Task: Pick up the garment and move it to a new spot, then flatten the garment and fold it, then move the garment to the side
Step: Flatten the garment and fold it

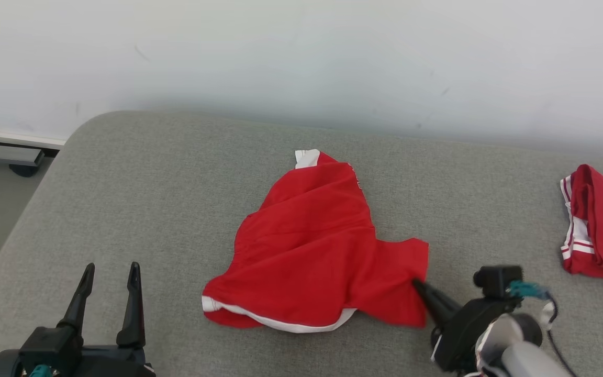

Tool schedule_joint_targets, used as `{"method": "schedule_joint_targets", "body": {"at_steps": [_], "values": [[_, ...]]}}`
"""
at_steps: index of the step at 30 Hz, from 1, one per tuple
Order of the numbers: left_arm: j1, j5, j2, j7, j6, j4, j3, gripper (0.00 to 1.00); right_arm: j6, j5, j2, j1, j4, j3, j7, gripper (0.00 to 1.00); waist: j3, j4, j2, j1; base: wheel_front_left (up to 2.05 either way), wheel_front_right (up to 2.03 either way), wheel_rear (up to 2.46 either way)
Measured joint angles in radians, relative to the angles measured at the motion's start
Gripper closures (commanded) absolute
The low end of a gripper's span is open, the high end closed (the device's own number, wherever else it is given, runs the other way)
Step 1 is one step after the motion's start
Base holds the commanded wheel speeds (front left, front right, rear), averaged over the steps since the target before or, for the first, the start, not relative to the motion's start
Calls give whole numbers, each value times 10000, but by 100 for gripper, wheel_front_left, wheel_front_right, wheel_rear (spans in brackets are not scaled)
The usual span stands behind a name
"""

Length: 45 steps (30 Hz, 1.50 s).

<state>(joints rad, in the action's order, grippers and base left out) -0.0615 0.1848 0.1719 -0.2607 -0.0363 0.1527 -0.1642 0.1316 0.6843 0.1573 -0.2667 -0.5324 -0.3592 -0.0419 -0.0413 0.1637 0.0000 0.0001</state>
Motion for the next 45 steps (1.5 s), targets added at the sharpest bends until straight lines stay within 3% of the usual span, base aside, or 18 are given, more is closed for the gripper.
{"method": "schedule_joint_targets", "body": {"at_steps": [8, 15, 23, 31, 33, 34, 39, 45], "values": [[2, -205, -150, 0, 138, 29, 169, 0, 0, 305, 1095, -762, 491, 253, -330, 100, -17, -148, 0, 1, 0, 0, 0], [1, -309, -215, 0, 278, 79, 362, 0, 0, 802, 1772, -1457, 125, -128, -1599, 100, 43, -89, 0, 0, 0, 0, 0], [-18, -447, -360, 0, 454, 128, 456, 0, 0, 1252, 1733, -2077, -1035, -922, -2173, 100, 19, 78, 0, 0, 0, 0, 0], [-47, -543, -462, 0, 543, 144, 531, 0, 0, 1187, 1620, -3233, -2196, -1634, -1335, 100, -67, 228, 0, -1, 0, 0, 0], [-49, -560, -495, 0, 552, 150, 550, 0, 0, 1139, 1592, -3425, -2497, -1751, -943, 55, -92, 228, 0, -1, 0, 0, 0], [-51, -571, -512, 0, 554, 151, 560, 0, 0, 1099, 1586, -3511, -2629, -1862, -867, 0, -102, 221, 0, -1, 0, 0, 0], [-54, -606, -560, 0, 579, 163, 648, 0, 0, 1076, 1634, -3631, -2915, -2213, -441, 0, -129, 129, 0, -1, 0, 0, 0], [-50, -639, -633, 0, 633, 157, 709, 0, 0, 1135, 2176, -3643, -2713, -2454, 360, 0, -156, -101, 0, -1, 0, 0, 0]]}}
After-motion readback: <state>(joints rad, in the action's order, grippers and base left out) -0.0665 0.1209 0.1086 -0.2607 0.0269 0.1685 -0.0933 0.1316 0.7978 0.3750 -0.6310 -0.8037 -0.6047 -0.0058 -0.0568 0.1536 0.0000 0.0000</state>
